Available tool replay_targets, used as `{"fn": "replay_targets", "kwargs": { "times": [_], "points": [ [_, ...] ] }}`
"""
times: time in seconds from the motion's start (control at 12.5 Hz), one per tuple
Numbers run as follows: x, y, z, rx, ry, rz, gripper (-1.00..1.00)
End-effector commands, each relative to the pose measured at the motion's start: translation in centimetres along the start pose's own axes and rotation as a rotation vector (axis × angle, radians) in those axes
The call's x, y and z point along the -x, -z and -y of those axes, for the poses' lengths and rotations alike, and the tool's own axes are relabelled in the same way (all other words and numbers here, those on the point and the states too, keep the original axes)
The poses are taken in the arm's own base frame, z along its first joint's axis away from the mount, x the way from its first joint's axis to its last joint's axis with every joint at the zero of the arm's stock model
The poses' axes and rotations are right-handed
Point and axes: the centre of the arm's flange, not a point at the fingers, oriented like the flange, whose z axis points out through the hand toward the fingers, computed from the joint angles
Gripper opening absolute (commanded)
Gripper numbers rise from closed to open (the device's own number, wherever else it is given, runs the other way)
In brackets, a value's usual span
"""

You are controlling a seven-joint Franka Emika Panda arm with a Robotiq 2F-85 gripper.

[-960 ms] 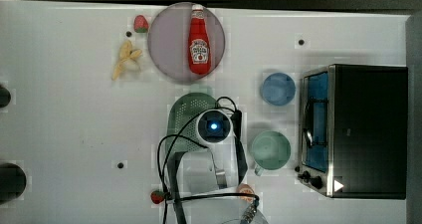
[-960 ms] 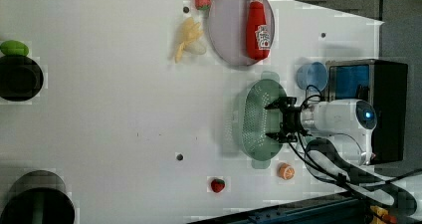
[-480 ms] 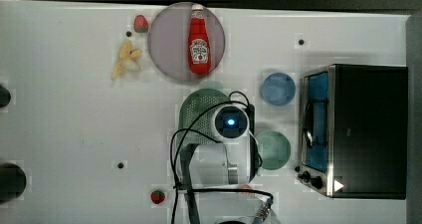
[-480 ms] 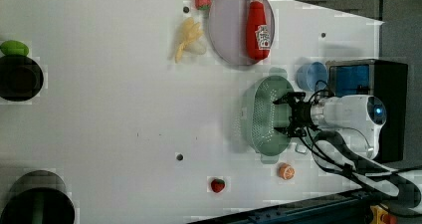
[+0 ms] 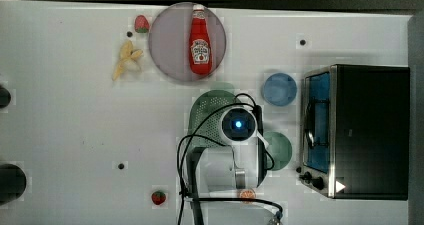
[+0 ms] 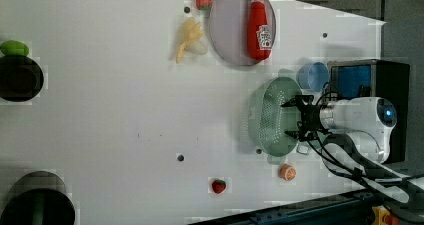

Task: Drag strainer left to right.

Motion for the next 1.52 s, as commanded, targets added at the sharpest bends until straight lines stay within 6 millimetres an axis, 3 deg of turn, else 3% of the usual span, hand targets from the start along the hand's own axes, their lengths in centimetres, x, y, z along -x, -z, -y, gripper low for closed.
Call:
{"fn": "replay_targets", "kwargs": {
  "times": [0.08,0.24,0.4,0.64,0.88,1.04,1.2,1.52],
  "points": [
    [0.8,7.5,1.6,-0.07,0.232,-0.045,1.0],
    [0.4,13.1,1.9,-0.05,0.333,-0.09,1.0],
    [-0.2,20.1,1.8,-0.046,0.378,-0.089,1.0],
    [0.0,30.5,-0.6,-0.063,0.486,0.074,1.0],
    [-0.5,40.0,-3.8,-0.076,0.592,0.049,1.0],
    [-0.4,43.1,-5.8,-0.033,0.594,0.051,1.0],
    [-0.8,44.8,-6.2,-0.047,0.597,0.056,1.0],
    [-1.5,45.3,-6.3,-0.059,0.618,0.053,1.0]
  ]
}}
